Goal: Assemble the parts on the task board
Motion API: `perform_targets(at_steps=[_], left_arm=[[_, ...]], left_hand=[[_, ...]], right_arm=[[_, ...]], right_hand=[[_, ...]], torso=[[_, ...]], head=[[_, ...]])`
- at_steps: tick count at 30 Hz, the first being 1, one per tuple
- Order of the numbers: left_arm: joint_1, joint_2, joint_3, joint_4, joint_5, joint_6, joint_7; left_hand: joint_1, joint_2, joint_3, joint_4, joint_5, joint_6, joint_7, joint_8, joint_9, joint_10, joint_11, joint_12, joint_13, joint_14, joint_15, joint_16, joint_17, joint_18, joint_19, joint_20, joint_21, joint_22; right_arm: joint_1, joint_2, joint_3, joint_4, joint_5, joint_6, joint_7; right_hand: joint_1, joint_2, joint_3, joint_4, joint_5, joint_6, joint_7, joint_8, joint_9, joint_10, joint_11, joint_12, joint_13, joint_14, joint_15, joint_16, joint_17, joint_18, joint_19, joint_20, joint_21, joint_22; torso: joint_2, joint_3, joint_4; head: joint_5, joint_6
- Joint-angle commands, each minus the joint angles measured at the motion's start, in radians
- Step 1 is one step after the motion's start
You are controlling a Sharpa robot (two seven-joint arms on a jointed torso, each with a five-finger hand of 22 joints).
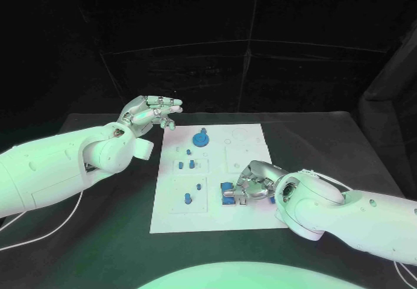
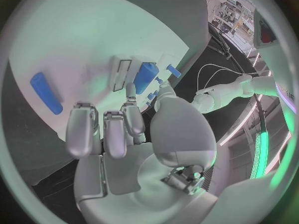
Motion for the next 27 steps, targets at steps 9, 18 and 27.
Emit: perform_targets(at_steps=[9, 18, 27], left_arm=[[0.001, -0.003, 0.001, 0.003, 0.003, 0.011, 0.003], [0.002, -0.004, 0.001, 0.004, 0.003, 0.011, 0.001], [0.002, -0.006, 0.001, 0.005, 0.003, 0.011, 0.000]], left_hand=[[-0.009, 0.003, -0.007, 0.002, 0.003, -0.005, 0.001, 0.003, 0.000, -0.008, 0.000, 0.007, 0.001, -0.007, -0.002, -0.003, -0.001, 0.013, -0.007, 0.003, -0.006, -0.001], [-0.009, 0.003, -0.007, 0.002, 0.003, -0.005, 0.001, 0.003, 0.000, -0.008, 0.000, 0.007, 0.001, -0.007, -0.002, -0.003, -0.001, 0.013, -0.007, 0.003, -0.006, -0.001], [-0.009, 0.003, -0.007, 0.002, 0.003, -0.005, 0.001, 0.003, 0.000, -0.008, 0.000, 0.007, 0.001, -0.007, -0.002, -0.003, -0.001, 0.013, -0.007, 0.003, -0.006, -0.001]], right_arm=[[0.001, -0.010, 0.000, 0.013, -0.050, 0.037, 0.063], [0.001, 0.001, 0.000, 0.000, -0.057, 0.031, 0.061], [0.001, 0.010, 0.000, -0.015, -0.071, 0.017, 0.050]], right_hand=[[0.167, 0.022, 0.021, -0.099, 0.015, 0.010, 0.002, -0.005, 0.010, 0.004, -0.005, 0.001, 0.008, 0.074, -0.001, 0.007, 0.109, -0.020, 0.004, 0.000, 0.010, 0.017], [0.161, 0.031, 0.016, -0.097, 0.015, 0.012, 0.003, -0.005, 0.011, 0.006, -0.004, 0.004, 0.011, 0.074, 0.000, 0.009, 0.111, -0.021, 0.005, 0.001, 0.013, 0.021], [0.166, 0.048, 0.018, -0.102, 0.023, 0.014, 0.001, -0.005, 0.013, 0.009, -0.006, 0.005, 0.013, 0.075, -0.001, 0.009, 0.113, -0.021, 0.005, 0.001, 0.014, 0.023]], torso=[[0.000, -0.0002, 0.0007], [0.000, -0.0006, 0.0016], [0.000, -0.0004, 0.0005]], head=[[-0.001, -0.002], [0.000, -0.003], [0.001, -0.004]])
